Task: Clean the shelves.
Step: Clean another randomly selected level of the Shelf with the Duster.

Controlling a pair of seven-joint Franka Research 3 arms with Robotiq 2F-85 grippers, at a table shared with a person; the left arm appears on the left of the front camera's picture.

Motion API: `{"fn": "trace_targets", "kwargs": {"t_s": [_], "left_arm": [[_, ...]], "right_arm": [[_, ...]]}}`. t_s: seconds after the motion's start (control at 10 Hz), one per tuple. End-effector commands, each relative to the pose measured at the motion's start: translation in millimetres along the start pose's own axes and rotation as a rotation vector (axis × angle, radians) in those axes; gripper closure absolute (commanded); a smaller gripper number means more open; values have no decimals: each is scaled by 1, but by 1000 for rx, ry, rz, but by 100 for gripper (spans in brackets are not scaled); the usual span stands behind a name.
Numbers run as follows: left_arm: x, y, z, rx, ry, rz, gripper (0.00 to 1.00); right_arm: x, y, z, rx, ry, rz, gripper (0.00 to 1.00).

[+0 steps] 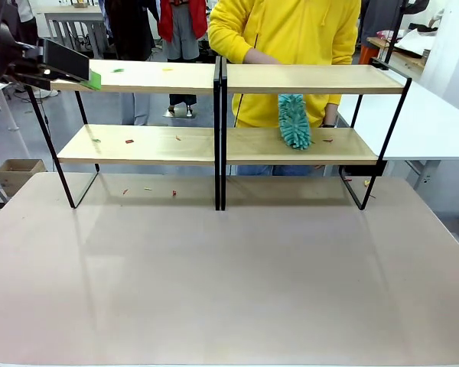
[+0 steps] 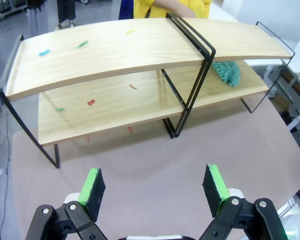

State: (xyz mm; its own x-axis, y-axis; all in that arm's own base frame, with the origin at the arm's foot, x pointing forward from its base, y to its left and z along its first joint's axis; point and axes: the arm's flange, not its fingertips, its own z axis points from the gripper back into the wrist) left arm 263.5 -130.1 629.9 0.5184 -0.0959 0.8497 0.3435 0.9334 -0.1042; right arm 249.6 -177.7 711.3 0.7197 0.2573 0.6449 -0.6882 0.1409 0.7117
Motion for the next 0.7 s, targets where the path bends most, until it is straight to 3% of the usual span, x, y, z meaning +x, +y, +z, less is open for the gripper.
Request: {"fn": "trace_targets", "kwargs": {"t_s": [0.0,0.1,0.2,0.3,0.4,0.5,0.6], "left_arm": [[0,1,1,2,-2,0,0],[0,1,1,2,-2,0,0],[0,1,1,2,-2,0,0],[0,1,1,2,-2,0,0],[0,1,1,2,-2,0,0],[0,1,1,2,-2,0,0],[0,1,1,2,-2,0,0]], "right_arm": [[-6,10,-52,-28,375,-148,88],[-5,1,-92,10,527,-152,88],[-5,0,-121,52,605,-131,88],[-22,8,-132,8,801,-229,88],[-7,-5,-109,-12,455,-160,88],[-7,-5,-109,-12,455,-160,88],[-13,-11,-156,5,631,-198,88]]}}
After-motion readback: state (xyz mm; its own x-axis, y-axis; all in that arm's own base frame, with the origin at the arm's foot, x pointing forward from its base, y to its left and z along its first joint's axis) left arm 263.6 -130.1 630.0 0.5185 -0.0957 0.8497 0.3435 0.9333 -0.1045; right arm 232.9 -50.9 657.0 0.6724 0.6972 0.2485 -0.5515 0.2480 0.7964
